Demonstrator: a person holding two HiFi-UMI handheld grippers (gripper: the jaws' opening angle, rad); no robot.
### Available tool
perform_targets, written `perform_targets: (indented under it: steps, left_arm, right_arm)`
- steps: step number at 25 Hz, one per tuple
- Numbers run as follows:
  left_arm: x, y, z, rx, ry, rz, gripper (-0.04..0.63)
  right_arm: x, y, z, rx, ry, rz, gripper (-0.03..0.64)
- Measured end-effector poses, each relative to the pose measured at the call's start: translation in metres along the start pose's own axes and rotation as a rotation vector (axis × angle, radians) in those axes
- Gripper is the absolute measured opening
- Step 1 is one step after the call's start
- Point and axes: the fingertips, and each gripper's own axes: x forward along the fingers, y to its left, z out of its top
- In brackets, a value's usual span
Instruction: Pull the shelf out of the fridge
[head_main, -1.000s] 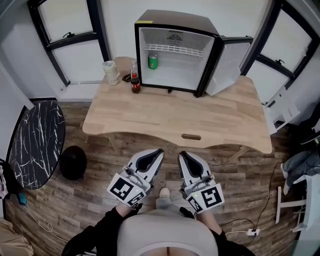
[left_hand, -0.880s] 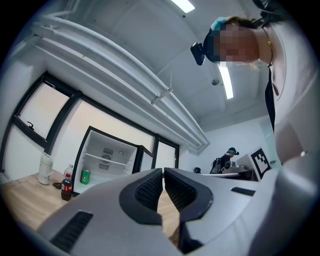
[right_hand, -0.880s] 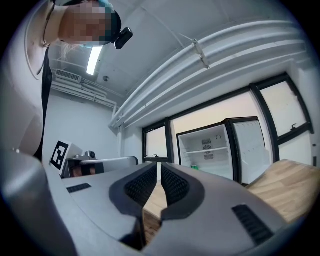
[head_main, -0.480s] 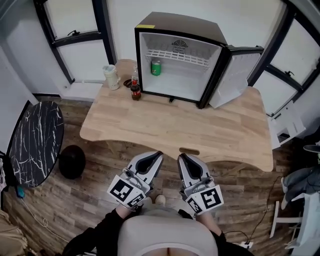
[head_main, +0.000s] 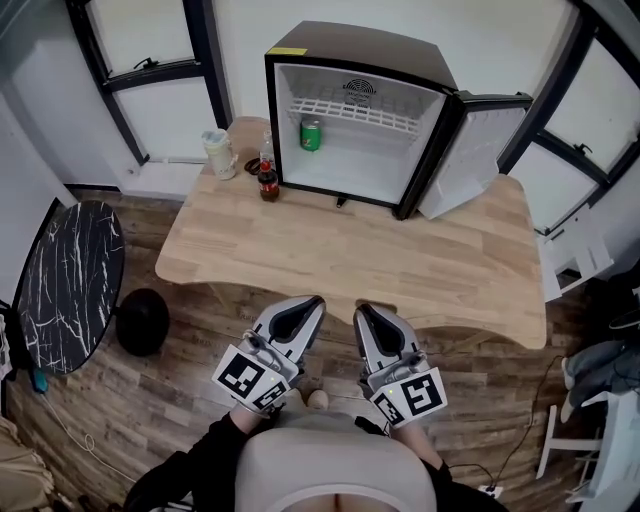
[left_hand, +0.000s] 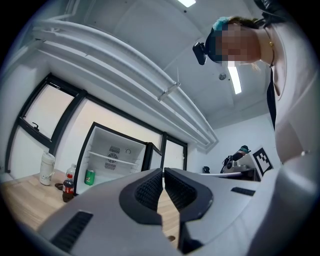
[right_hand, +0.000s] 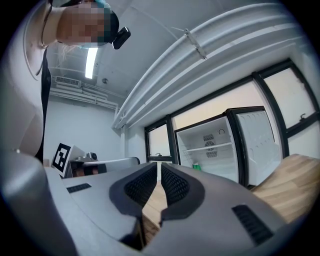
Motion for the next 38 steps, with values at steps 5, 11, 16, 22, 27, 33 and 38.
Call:
perform_targets:
  steps: [5,11,16,22,27,33,38]
  left_arm:
    - [0.0,0.0,-0.007,-0.016,0.007,0.026,0.017]
    - [0.003,0.013,-0.008,0.0,0.015,0.044,0.017]
    - [0.021,0.029,-0.006,0.02,0.007,0.032,0.017]
    - [0.055,0.062,-0.001,0.037,-0.011,0.002,0.017]
    - [0.088,0.103,-0.004,0.03,0.003,-0.017,0.017]
    - [0.131,0.149,0.003,0.02,0.003,-0.043,0.017]
    - [0.159,0.179,0.005,0.008,0.008,-0.078,0.017]
  right_arm:
    - [-0.001,-0.004,-0.007,0.013,0.018,0.019,0.044]
    - [0.012,-0.01,-0.01,0.024,0.01,0.032,0.044]
    - [0.028,-0.023,-0.01,0.011,0.011,0.035,0.044]
    - [0.066,-0.05,-0.008,0.011,0.0,0.025,0.044]
    - [0.107,-0.079,-0.009,0.009,0.009,0.007,0.044]
    - [0.158,-0.117,0.0,0.008,-0.008,-0.033,0.044]
    - [0.195,-0.136,-0.002,0.023,-0.009,-0.061,0.044]
